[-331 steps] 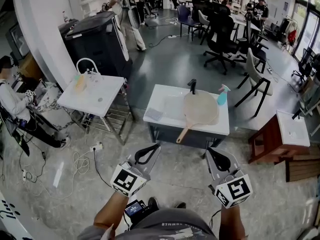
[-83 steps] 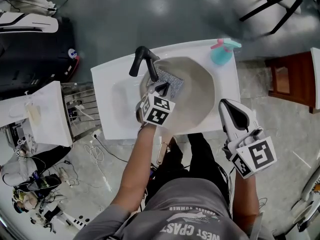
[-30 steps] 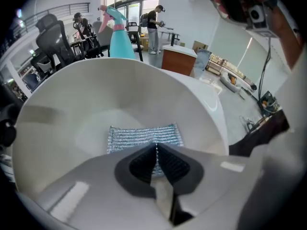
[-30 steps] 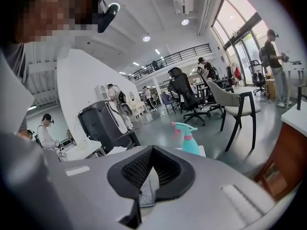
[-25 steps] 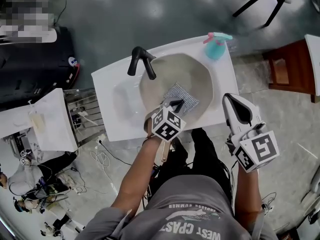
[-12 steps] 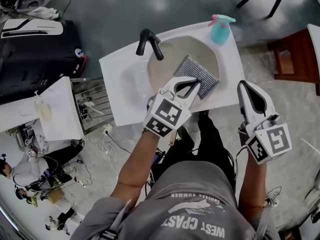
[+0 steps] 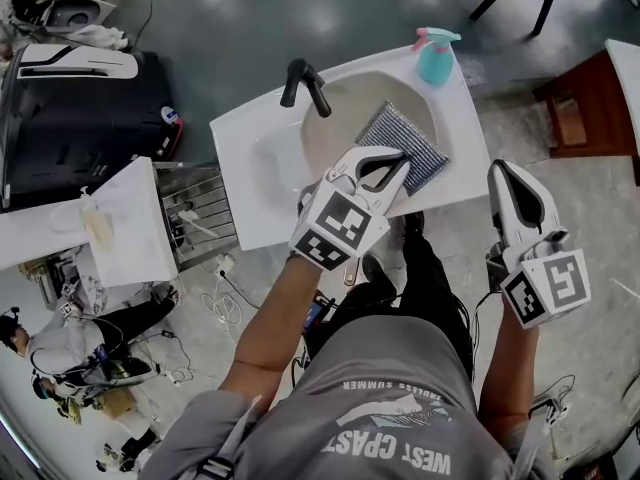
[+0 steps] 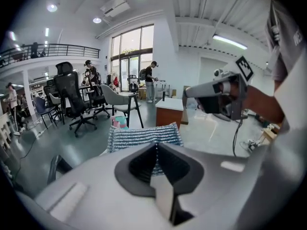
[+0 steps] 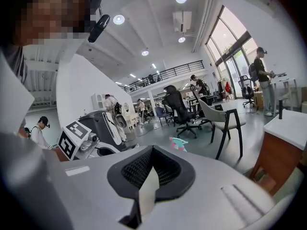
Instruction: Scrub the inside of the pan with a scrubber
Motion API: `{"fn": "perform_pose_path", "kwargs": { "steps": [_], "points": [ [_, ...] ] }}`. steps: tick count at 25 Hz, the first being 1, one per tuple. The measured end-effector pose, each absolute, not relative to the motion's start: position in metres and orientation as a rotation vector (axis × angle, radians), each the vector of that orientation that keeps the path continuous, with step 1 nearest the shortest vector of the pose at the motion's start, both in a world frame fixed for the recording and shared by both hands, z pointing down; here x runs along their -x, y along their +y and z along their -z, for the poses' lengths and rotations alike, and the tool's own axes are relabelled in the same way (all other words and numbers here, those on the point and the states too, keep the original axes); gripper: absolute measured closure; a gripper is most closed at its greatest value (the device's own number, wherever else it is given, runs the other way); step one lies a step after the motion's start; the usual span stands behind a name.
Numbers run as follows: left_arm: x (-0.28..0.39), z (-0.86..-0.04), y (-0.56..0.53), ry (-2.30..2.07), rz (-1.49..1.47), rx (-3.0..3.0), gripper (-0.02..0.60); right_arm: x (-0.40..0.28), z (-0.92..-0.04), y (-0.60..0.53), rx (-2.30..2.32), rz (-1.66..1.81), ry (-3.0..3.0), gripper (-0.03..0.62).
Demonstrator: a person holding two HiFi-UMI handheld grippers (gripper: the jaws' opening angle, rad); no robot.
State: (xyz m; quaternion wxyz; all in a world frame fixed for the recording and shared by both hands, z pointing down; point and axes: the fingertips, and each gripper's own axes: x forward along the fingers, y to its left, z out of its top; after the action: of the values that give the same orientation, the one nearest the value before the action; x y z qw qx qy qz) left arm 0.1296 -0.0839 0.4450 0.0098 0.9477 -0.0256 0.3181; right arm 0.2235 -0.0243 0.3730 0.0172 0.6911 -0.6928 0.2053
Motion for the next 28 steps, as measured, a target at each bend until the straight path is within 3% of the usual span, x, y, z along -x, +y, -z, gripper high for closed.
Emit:
{"fn": "perform_pose_path", "kwargs": {
  "steps": [16,28],
  "points": [
    [-0.233,-0.54,-0.022,0.246,-1.125,-2.876,0.568,-0.301,-0.417,0.054,-2.386,-0.746,-1.888,0.592],
    [-0.267,-0.624,0.011,0.373,-1.302,-2.731,0.566,-0.324,-0.452,0.071,-2.41,-0.826,-1.822,0.592]
  ]
}}
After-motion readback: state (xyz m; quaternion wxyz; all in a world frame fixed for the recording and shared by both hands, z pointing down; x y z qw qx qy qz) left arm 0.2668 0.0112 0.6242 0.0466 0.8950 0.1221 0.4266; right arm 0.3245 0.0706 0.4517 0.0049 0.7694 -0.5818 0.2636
